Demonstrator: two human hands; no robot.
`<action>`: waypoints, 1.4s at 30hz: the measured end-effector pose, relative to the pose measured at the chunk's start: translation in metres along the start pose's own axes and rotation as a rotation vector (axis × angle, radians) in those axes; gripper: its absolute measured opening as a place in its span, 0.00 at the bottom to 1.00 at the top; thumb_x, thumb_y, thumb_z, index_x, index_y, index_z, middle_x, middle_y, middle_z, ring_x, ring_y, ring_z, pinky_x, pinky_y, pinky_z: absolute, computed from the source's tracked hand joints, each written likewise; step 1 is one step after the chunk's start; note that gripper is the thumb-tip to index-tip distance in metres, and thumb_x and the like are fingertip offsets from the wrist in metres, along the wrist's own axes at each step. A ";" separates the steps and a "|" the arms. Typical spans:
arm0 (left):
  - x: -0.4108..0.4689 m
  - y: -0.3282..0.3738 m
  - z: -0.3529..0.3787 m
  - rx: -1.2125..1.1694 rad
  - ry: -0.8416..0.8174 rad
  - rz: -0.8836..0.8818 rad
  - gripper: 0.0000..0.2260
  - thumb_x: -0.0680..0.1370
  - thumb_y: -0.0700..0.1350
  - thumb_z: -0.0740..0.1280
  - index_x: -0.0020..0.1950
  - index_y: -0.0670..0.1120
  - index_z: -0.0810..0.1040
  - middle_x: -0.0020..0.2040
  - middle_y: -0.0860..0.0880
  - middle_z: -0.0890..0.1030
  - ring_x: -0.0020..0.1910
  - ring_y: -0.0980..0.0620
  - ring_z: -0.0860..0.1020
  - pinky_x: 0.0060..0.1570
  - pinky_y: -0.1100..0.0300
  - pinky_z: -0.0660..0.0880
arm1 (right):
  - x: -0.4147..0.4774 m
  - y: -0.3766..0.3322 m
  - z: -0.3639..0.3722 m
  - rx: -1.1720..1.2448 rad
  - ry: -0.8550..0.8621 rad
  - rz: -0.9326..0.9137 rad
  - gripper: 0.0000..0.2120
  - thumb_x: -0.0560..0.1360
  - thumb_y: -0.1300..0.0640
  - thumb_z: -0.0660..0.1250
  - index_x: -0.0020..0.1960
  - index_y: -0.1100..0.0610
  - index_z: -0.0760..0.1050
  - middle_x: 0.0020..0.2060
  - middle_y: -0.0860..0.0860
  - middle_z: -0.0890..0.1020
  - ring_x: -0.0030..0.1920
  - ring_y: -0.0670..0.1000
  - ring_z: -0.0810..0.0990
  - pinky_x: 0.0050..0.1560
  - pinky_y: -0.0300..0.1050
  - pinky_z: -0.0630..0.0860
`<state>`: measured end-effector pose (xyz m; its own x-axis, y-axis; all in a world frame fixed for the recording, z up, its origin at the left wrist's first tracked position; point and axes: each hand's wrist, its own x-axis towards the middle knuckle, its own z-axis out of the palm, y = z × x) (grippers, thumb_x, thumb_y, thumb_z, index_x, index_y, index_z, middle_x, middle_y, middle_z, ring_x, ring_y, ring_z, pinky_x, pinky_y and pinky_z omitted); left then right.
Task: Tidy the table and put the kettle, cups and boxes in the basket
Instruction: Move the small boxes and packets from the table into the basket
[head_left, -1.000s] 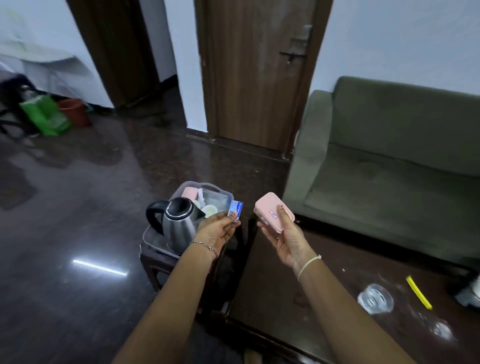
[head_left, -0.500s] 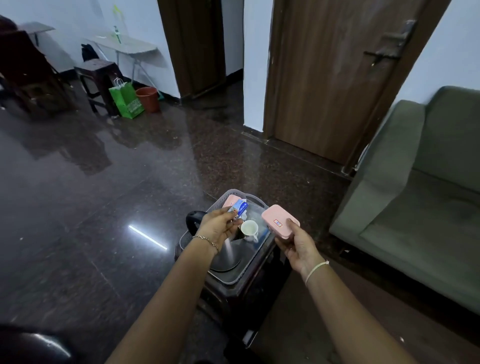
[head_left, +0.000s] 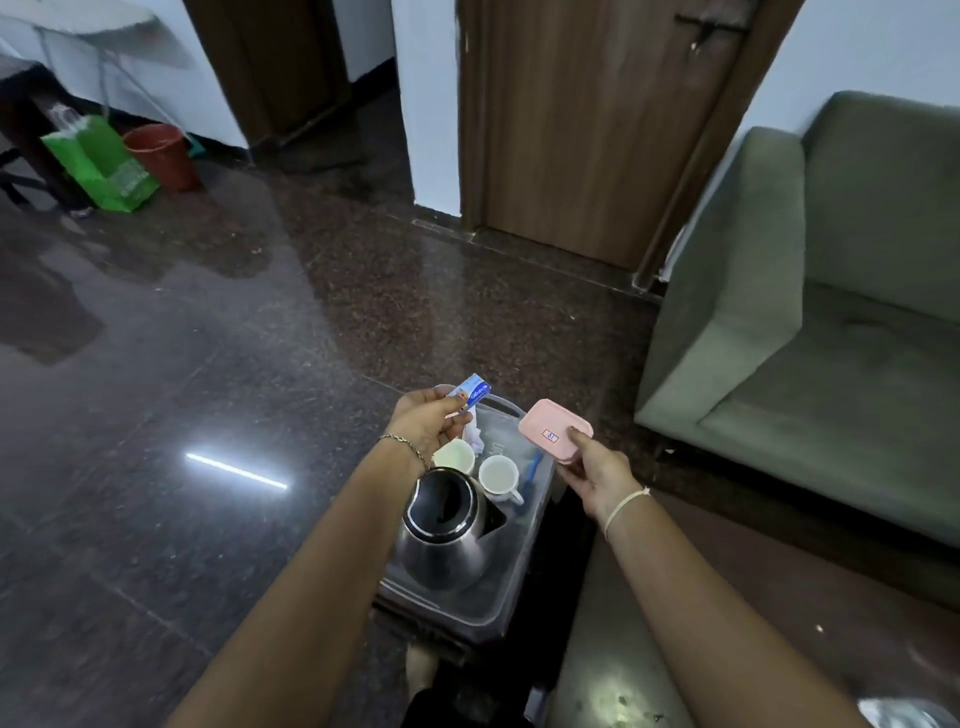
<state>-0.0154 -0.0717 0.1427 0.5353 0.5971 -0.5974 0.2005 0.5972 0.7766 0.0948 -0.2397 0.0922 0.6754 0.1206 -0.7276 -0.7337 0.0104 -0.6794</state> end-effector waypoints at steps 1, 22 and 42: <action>0.010 0.002 -0.002 0.017 0.006 -0.003 0.06 0.76 0.36 0.67 0.42 0.45 0.74 0.38 0.44 0.80 0.26 0.57 0.80 0.24 0.69 0.74 | 0.006 0.002 0.006 -0.017 0.012 0.000 0.12 0.75 0.62 0.69 0.56 0.64 0.74 0.54 0.61 0.79 0.53 0.56 0.79 0.58 0.54 0.77; 0.146 -0.051 -0.052 0.334 -0.009 -0.204 0.13 0.77 0.32 0.64 0.61 0.36 0.72 0.49 0.37 0.77 0.35 0.51 0.77 0.29 0.68 0.76 | 0.124 0.078 0.079 -0.372 0.323 -0.048 0.13 0.77 0.56 0.67 0.56 0.64 0.78 0.51 0.60 0.83 0.44 0.56 0.80 0.43 0.44 0.73; 0.172 -0.068 -0.047 0.343 -0.021 -0.230 0.14 0.77 0.27 0.60 0.63 0.32 0.70 0.62 0.29 0.74 0.37 0.48 0.77 0.29 0.67 0.78 | 0.147 0.091 0.098 -0.609 0.300 -0.067 0.16 0.76 0.54 0.66 0.62 0.59 0.77 0.59 0.58 0.81 0.59 0.60 0.79 0.61 0.54 0.76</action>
<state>0.0243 0.0163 -0.0222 0.4611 0.4556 -0.7615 0.5764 0.4986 0.6474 0.1199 -0.1241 -0.0675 0.7738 -0.1426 -0.6172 -0.5762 -0.5631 -0.5924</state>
